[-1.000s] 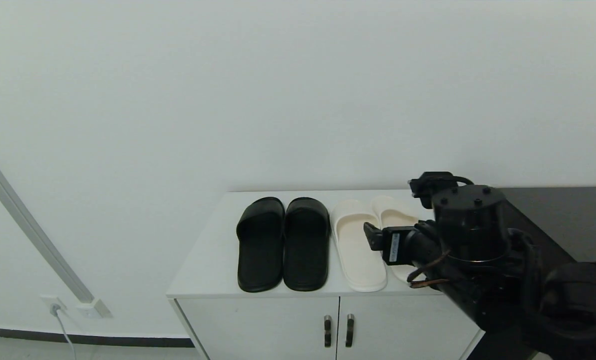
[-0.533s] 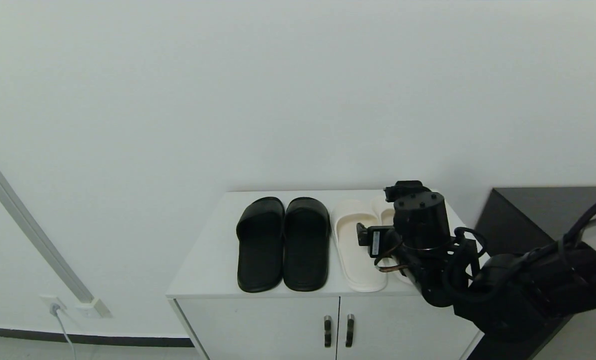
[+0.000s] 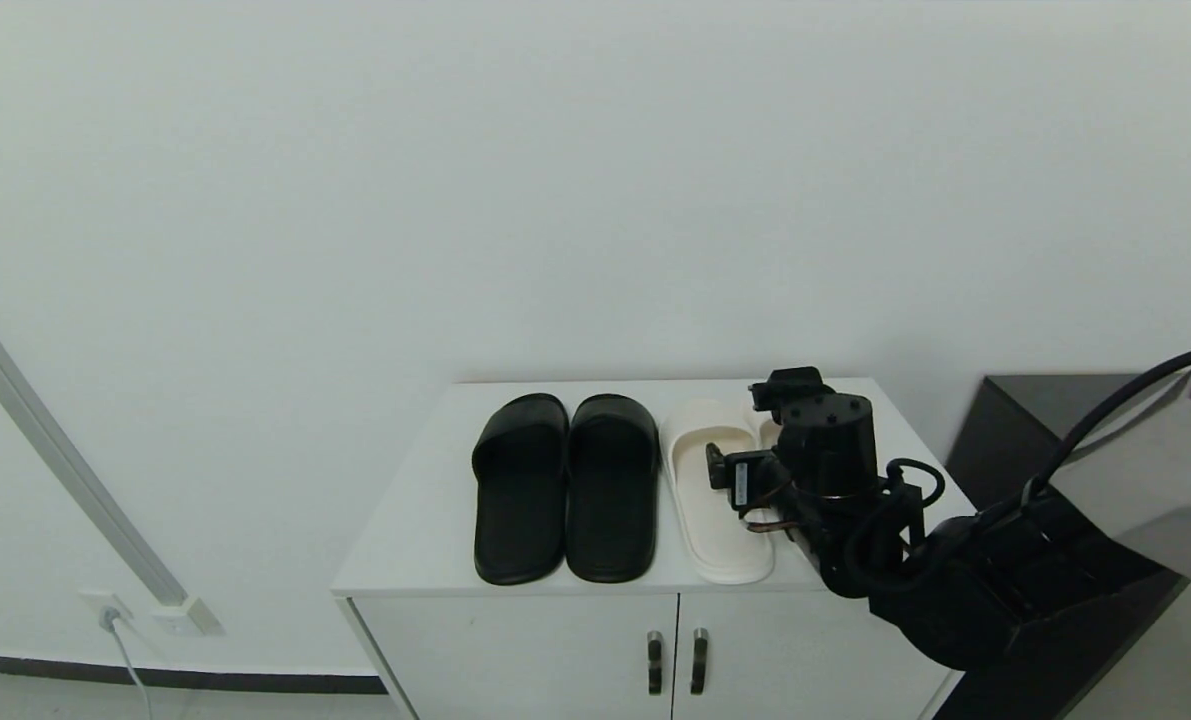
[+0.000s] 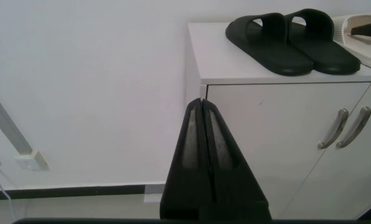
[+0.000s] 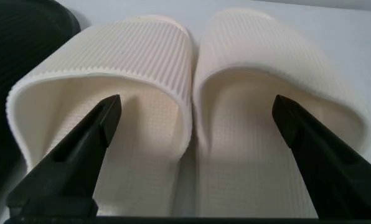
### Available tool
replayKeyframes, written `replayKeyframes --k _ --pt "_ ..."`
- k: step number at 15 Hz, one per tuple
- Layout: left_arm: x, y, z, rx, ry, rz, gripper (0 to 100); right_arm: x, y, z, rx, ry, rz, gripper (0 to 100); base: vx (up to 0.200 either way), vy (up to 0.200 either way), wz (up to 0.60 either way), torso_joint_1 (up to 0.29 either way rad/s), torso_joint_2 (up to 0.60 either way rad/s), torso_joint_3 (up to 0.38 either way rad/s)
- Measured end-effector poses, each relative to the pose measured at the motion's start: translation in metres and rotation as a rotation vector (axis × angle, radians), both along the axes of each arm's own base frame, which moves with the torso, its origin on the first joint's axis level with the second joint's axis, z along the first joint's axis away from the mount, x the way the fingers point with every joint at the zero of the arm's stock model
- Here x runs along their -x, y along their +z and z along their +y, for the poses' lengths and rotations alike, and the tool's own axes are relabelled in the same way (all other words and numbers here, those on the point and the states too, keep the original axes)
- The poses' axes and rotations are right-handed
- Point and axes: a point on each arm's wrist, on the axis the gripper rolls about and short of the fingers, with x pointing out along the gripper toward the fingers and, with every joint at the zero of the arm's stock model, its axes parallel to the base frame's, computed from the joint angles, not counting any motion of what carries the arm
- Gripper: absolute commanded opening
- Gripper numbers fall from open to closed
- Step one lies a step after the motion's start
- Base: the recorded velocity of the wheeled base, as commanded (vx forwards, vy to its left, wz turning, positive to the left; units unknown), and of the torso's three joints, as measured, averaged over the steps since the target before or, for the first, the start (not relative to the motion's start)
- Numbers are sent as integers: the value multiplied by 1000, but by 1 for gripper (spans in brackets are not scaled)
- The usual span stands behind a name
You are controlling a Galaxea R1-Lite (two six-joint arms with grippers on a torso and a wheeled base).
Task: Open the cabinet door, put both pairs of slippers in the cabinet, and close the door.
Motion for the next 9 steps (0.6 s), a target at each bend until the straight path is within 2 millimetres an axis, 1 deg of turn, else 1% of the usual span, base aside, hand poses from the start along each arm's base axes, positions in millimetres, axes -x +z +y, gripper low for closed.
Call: replayKeyframes --k 4,5,9 --pt "0 0 0 0 0 0 0 -12 1 3 -11 -6 -11 100 0 0 0 0 0 0" --pt "0 0 0 0 0 0 0 -15 0 4 -11 -1 -8 0 0 0 0 0 0 0" --pt "0 0 0 0 0 0 0 -19 -4 7 -10 3 -3 0 0 0 0 0 0 0"
